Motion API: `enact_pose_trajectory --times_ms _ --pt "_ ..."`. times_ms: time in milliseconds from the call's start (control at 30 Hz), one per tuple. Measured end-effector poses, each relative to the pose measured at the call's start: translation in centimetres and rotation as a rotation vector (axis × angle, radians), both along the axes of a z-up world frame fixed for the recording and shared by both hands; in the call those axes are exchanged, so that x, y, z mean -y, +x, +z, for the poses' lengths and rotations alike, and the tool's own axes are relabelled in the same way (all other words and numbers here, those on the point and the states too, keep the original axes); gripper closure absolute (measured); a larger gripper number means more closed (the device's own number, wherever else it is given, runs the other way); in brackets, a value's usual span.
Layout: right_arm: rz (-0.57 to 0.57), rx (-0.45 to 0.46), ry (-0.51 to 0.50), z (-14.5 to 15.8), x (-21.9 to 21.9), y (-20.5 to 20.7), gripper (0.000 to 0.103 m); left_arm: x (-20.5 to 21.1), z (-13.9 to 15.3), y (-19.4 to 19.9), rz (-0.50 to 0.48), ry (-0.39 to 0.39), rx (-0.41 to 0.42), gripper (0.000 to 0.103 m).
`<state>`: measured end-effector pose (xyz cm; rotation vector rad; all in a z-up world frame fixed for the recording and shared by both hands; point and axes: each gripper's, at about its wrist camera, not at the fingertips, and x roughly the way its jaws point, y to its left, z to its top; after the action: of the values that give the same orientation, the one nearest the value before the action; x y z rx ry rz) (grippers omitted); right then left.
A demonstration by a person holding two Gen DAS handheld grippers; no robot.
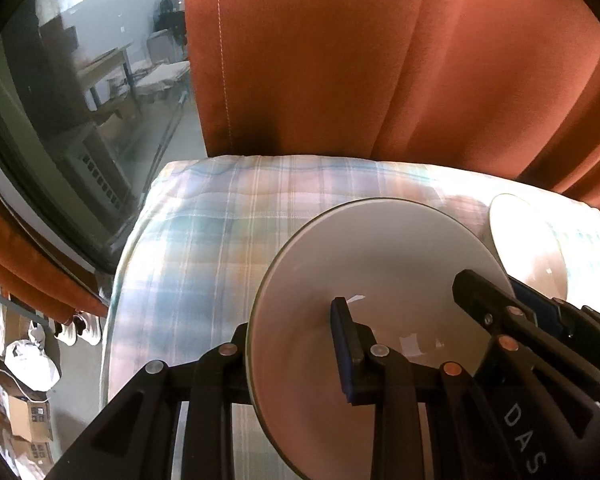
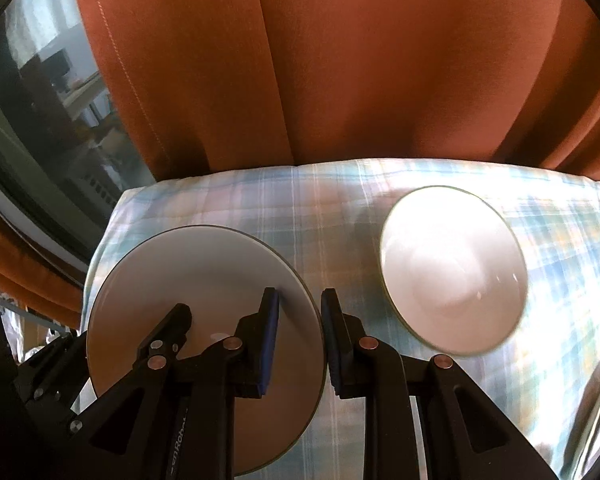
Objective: Organize plates and bowls
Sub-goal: 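Lift the second plain plate with the left tool and carry it toward the stack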
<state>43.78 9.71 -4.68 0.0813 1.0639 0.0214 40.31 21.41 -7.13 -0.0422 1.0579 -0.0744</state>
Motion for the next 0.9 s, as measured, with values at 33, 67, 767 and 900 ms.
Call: enact_pose_trajectory --times_ms 33,67,767,900 --pt "-0.001 0.001 0.003 0.3 0.2 -0.5 0.078 0.0 0.3 -0.5 0.000 0.001 0.004 0.077" --pt "0.000 0.001 0.004 0.5 0.2 -0.8 0.078 0.1 0.6 -1.0 0.000 -0.001 0.007 0.078" --pt "-0.030 0.092 0.053 6.7 3.4 -11.5 0.078 2.8 6.9 -10.6 -0.016 0.040 0.105 0.078" --pt "-0.009 0.105 0.059 6.9 4.5 -13.0 0.078 4.0 7.1 -12.3 -0.001 0.046 0.107 0.078"
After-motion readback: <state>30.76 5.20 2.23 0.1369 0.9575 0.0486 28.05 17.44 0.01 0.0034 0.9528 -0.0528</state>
